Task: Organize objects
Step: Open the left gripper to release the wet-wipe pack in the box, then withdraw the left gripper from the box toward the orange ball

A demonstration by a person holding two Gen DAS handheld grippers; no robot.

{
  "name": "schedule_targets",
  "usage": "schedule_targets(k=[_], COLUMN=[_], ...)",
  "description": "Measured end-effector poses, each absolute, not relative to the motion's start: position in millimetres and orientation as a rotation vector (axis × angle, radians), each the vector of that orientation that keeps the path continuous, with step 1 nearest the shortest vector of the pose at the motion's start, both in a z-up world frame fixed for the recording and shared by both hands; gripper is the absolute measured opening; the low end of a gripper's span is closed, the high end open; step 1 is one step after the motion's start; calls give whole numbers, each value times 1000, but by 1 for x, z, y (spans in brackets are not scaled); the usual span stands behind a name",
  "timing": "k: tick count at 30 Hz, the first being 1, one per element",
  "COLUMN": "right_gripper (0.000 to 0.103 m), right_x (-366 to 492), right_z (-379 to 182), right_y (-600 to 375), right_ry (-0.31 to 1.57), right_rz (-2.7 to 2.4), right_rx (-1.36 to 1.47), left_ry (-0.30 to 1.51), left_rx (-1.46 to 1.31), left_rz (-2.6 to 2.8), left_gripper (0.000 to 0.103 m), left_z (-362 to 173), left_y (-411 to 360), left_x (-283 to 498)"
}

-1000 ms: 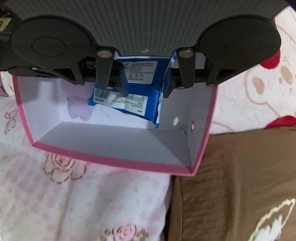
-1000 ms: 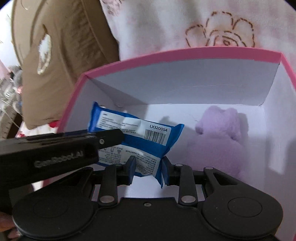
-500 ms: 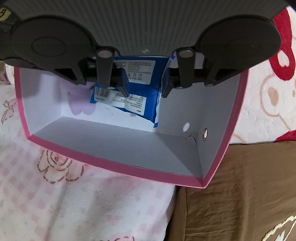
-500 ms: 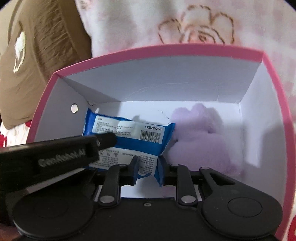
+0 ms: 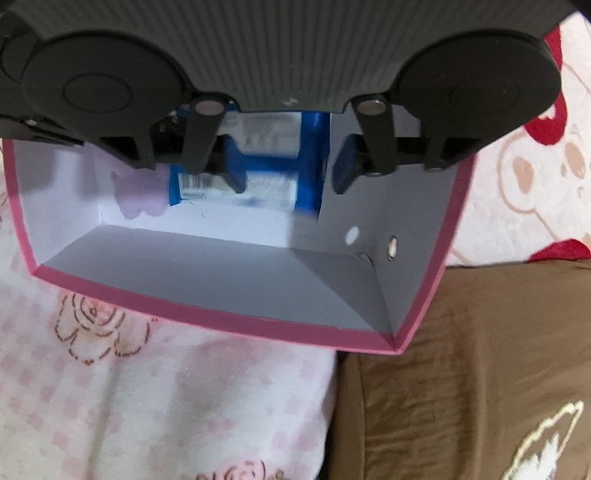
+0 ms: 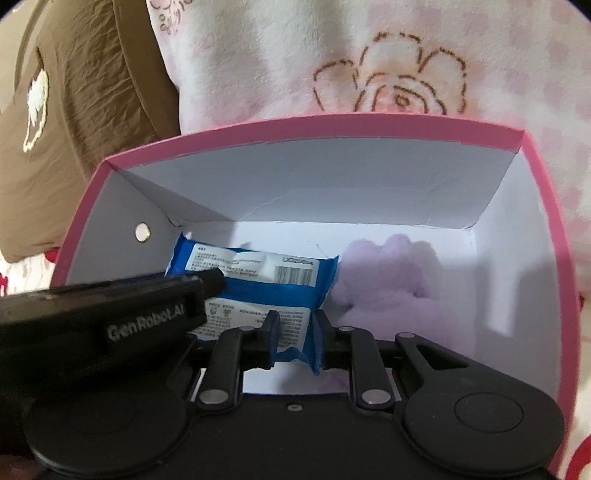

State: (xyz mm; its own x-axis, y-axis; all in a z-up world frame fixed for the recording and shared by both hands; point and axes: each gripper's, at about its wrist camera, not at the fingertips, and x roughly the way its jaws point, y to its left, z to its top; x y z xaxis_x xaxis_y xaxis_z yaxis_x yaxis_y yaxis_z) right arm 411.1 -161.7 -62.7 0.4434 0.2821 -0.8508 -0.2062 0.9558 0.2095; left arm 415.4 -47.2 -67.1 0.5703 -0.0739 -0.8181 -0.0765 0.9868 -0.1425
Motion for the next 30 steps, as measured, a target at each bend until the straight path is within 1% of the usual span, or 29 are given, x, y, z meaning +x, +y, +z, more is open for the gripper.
schedule_targets(k=[6, 11, 16, 17, 19, 27, 30], right_gripper=[25, 27, 30, 31, 40, 52, 54], right_x=[404, 376, 344, 340, 331, 293, 282], right_z=[-51, -25, -7, -4, 3, 32, 46], right_y=[-170, -176, -184, -183, -184, -178, -175], right_ry=[1046, 1001, 931, 914, 905, 853, 843], right_rz=[313, 355, 368, 370, 376, 363, 371], right_rx=[73, 63, 47, 30, -16, -106, -121], left_ry=[949, 944, 957, 956, 964, 976, 977], left_rx=[-152, -138, -180, -191, -218, -154, -133], left_rz=[-37, -79, -84, -87, -102, -158, -191], left_gripper=[55, 55, 55, 55, 55, 61, 61], left_z=[-39, -9, 4, 8, 17, 50, 63], left_y=[-36, -33, -24, -22, -19, -16, -14], left_x=[396, 372, 357, 351, 341, 306, 292])
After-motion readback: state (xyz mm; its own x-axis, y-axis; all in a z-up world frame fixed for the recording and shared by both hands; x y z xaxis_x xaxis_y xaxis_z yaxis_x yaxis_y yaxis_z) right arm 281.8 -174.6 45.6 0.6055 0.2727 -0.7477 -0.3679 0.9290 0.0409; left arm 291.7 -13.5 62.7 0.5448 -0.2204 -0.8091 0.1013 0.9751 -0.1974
